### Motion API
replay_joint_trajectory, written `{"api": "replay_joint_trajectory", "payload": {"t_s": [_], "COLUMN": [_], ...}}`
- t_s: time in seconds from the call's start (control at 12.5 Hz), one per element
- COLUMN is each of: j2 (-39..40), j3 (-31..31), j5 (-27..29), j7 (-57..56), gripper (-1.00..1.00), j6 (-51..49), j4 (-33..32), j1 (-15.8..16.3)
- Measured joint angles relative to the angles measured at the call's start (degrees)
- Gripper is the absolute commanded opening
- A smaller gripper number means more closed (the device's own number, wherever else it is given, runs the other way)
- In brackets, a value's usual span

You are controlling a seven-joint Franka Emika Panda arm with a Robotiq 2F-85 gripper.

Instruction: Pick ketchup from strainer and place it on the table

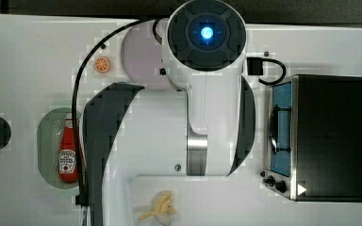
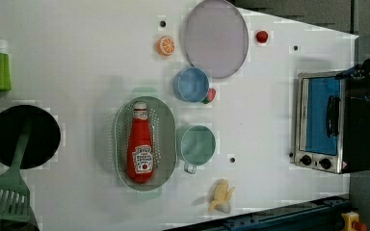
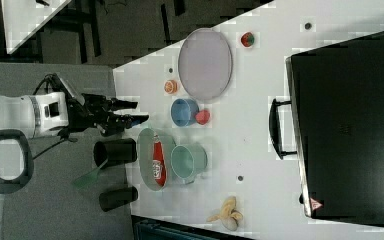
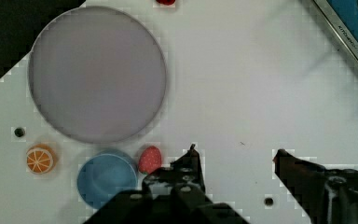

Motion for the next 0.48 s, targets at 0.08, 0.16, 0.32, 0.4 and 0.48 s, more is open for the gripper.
{"api": "replay_joint_trajectory", "payload": {"t_s": [0.08, 0.16, 0.32, 0.4, 0.48], "j2": [-3.6, -8.1, -14.2, -15.6, -16.0], "j3": [2.4, 4.0, 5.9, 6.9, 8.5], "j5": [1.0, 1.0, 1.4, 1.5, 1.5], "j7": [0.0, 0.0, 0.0, 0.0, 0.0], "gripper": [0.59, 0.81, 1.00, 1.00, 1.00], "j6": [-4.3, -8.0, -9.3, -8.5, -8.3], "j4": [-4.4, -8.7, -11.0, -10.1, -8.3], "j1": [-2.4, -4.0, -5.0, -5.1, -5.4]}}
